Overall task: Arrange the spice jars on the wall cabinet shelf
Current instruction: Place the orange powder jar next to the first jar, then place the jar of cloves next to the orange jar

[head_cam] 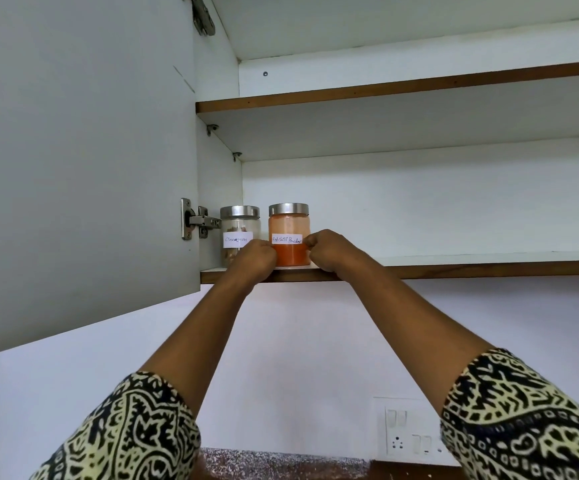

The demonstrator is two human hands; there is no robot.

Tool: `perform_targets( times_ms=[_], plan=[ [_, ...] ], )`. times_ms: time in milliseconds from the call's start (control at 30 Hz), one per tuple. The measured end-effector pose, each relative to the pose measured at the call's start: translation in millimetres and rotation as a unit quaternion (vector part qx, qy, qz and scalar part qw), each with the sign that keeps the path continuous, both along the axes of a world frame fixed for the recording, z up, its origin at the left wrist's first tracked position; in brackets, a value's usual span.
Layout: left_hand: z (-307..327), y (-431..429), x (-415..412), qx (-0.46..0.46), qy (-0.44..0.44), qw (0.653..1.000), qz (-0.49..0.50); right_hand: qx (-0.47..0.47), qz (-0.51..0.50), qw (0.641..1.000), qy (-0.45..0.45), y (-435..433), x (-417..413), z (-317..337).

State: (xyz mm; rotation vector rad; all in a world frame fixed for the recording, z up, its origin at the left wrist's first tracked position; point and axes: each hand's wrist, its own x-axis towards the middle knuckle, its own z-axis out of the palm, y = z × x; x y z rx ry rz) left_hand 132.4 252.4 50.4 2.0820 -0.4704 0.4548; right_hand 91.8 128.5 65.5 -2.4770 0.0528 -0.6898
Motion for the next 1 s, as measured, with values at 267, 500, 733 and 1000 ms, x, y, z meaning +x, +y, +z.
perform_targets(
  times_ms=[267,500,733,1000],
  plan=[
    [-49,13,-41,-0.066,-0.084,0.992,-0.073,0.043,0.061,0.989,-0.124,4,-52,-47],
    [-155,35,-110,-0.05,-0.081,0.987,-0.127,0.137,0.088,0.981,-0.108,4,-131,-164],
    [-290,37,-144,0.002,0.109,0.972,-0.207,0.238,0.122,0.96,0.086,-2,-178,-302],
    [-430,57,-192,0.261,0.269,0.871,-0.318,0.024,0.144,0.93,0.336,0,-218,-428]
  ],
)
